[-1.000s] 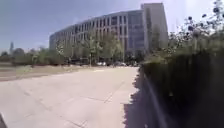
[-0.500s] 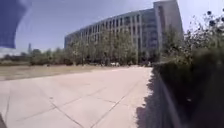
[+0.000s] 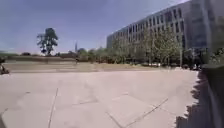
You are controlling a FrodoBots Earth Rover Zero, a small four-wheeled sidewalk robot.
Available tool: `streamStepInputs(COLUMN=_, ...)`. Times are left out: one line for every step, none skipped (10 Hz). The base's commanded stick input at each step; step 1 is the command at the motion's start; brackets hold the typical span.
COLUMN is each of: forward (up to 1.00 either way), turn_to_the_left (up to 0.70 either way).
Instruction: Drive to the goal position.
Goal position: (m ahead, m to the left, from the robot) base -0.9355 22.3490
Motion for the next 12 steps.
streamStepInputs(forward=0.0, turn_to_the_left=1.0)
streamStepInputs(forward=0.0, turn_to_the_left=1.0)
streamStepInputs(forward=0.0, turn_to_the_left=1.0)
streamStepInputs(forward=0.0, turn_to_the_left=1.0)
streamStepInputs(forward=0.0, turn_to_the_left=1.0)
streamStepInputs(forward=0.0, turn_to_the_left=1.0)
streamStepInputs(forward=0.0, turn_to_the_left=1.0)
streamStepInputs(forward=0.0, turn_to_the_left=1.0)
streamStepInputs(forward=0.0, turn_to_the_left=1.0)
streamStepInputs(forward=1.0, turn_to_the_left=0.4)
streamStepInputs(forward=1.0, turn_to_the_left=0.4)
streamStepInputs(forward=1.0, turn_to_the_left=0.4)
